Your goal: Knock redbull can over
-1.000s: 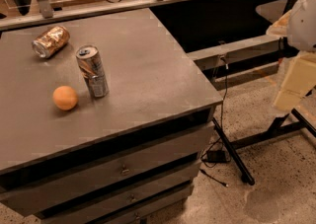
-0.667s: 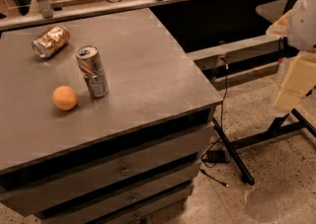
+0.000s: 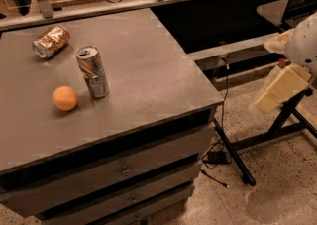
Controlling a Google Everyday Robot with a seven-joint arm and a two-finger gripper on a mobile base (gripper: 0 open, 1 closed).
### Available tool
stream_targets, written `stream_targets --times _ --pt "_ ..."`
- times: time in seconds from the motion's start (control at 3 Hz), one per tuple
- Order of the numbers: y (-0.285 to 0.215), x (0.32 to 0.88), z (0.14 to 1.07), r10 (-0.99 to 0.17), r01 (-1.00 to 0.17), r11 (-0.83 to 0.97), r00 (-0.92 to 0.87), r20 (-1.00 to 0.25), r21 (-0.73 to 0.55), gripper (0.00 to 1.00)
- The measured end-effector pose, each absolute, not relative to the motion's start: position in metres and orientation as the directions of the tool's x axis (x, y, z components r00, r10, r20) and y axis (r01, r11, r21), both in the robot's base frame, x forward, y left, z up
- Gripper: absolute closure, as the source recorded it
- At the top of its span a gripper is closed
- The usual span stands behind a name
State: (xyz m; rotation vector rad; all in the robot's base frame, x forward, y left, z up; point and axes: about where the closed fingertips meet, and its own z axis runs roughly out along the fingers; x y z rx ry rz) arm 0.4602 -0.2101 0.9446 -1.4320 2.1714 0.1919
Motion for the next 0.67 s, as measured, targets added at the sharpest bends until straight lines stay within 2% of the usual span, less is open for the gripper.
stream_targets --times 0.33,0.67 --pt "-0.189 0.488 0.939 -0.675 -0.865 0.478 -0.252 -0.693 -0.151 0.00" --pt "-0.146 0.510 0.955 -0.537 -0.875 0.462 -0.144 -0.831 -0.147 0.00"
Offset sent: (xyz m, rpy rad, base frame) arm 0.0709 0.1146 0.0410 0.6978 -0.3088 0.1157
